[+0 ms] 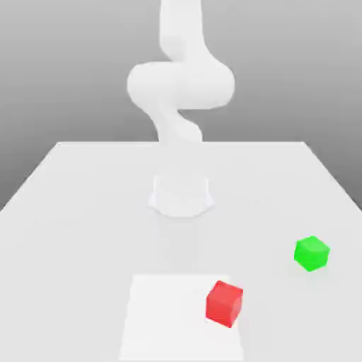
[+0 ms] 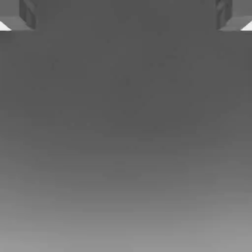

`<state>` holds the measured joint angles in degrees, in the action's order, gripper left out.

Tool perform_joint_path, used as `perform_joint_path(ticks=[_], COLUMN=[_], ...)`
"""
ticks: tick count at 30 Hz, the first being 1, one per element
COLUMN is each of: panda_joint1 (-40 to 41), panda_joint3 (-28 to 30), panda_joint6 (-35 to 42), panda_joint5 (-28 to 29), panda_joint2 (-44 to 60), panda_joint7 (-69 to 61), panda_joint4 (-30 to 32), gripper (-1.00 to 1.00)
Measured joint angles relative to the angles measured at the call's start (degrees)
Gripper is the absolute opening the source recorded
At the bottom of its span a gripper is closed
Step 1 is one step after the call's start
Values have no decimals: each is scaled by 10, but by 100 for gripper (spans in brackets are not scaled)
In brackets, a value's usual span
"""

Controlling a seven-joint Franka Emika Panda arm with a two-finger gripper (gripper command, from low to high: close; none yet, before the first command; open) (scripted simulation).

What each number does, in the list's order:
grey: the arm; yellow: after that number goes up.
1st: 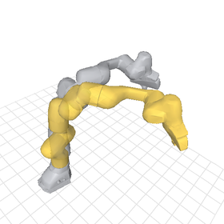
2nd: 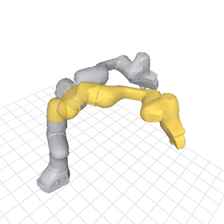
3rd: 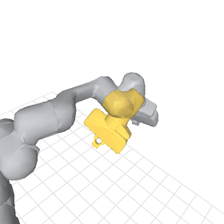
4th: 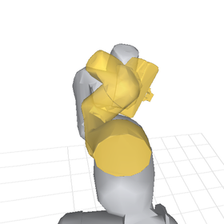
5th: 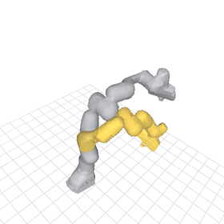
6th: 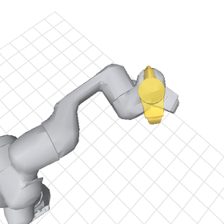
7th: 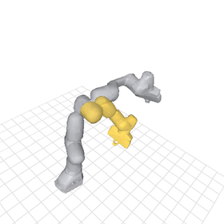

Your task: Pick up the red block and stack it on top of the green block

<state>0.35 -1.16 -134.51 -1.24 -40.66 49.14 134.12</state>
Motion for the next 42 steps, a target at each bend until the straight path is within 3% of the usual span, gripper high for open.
perform_joint_path(ticks=[14,21,26,27,34,39,42], panda_joint1=[12,-2,-29,-36,-37,-20,-55], panda_joint3=[-82,-94,-57,-48,-47,-74,-96], panda_joint6=[-156,-235,-319,-334,-338,-263,-234], panda_joint5=[-19,30,82,89,91,46,25], panda_joint2=[294,441,546,564,567,478,438], panda_joint7=[225,372,420,426,428,395,423], panda_joint4=[132,193,185,182,182,196,206], gripper=[0,0,0,-100,-100,-100,-100])
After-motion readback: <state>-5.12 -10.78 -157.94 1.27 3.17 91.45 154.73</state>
